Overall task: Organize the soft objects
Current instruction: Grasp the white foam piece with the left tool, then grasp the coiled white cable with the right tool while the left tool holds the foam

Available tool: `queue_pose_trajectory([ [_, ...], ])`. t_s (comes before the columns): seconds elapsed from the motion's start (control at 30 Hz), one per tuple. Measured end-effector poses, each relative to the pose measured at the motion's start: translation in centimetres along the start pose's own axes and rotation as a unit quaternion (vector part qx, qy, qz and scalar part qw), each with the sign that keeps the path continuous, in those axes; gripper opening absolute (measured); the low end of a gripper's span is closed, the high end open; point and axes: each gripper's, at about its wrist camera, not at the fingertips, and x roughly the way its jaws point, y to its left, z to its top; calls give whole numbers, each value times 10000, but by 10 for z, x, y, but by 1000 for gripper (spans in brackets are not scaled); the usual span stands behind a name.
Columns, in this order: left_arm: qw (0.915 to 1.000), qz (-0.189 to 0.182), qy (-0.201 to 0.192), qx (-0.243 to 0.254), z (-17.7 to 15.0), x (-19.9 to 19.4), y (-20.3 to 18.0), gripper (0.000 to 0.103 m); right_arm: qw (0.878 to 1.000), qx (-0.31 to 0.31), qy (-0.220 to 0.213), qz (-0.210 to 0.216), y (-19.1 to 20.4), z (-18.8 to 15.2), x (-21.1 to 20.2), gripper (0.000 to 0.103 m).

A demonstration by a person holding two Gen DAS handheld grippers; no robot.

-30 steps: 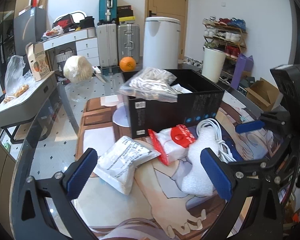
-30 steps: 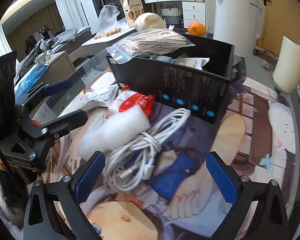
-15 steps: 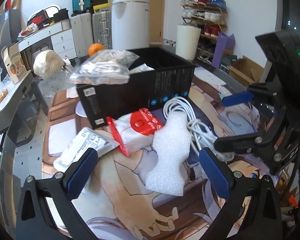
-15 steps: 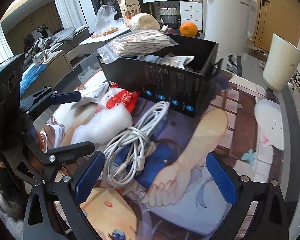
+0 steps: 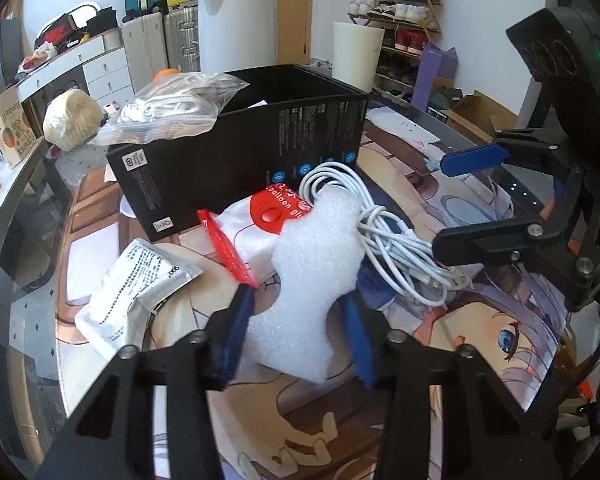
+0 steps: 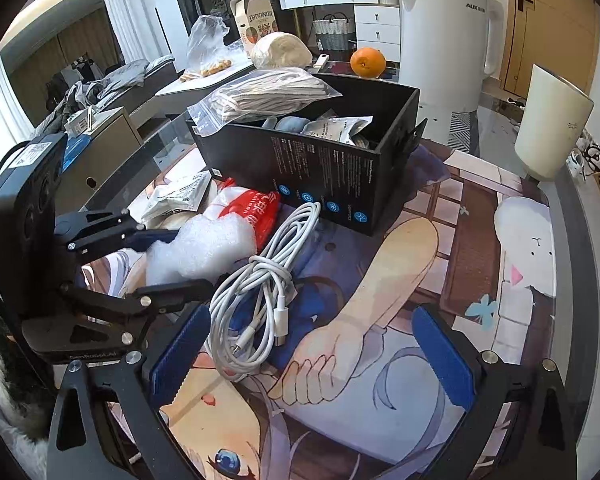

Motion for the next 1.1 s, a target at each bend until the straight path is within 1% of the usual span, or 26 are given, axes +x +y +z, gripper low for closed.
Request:
queue_pose_trajectory([
  [0.07, 10000, -19, -55, -20, -1, -2, 0, 41, 10000, 12, -7, -1, -1, 0, 0, 102],
  [0.23, 9996, -32, -255, -98, -3, -12, 4, 39, 10000, 18, -55, 14, -1, 1, -2, 102],
  [0.43, 9974, 124, -617, -365, -5, -29, 15, 39, 9999, 72, -74, 67, 1, 2, 0, 102],
  [0.63, 9929, 305, -973, -620, -1, -44, 26, 38, 9998, 170, -12, 61, 12, 6, 15, 102],
  [0.77, 9906, 348, -1100, -739, -2, -49, 31, 38, 9996, 282, 28, -90, 21, 9, 28, 102],
  [0.93, 9914, 412, -968, -783, -5, -44, 34, 38, 9991, 279, -38, -320, 32, 12, 34, 102],
  [1.03, 9928, 430, -790, -795, -7, -38, 33, 39, 9992, 285, -26, -295, 33, 13, 34, 102],
  [1.1, 9939, 375, -691, -775, -8, -35, 32, 40, 9991, 280, -3, -304, 32, 13, 34, 102],
])
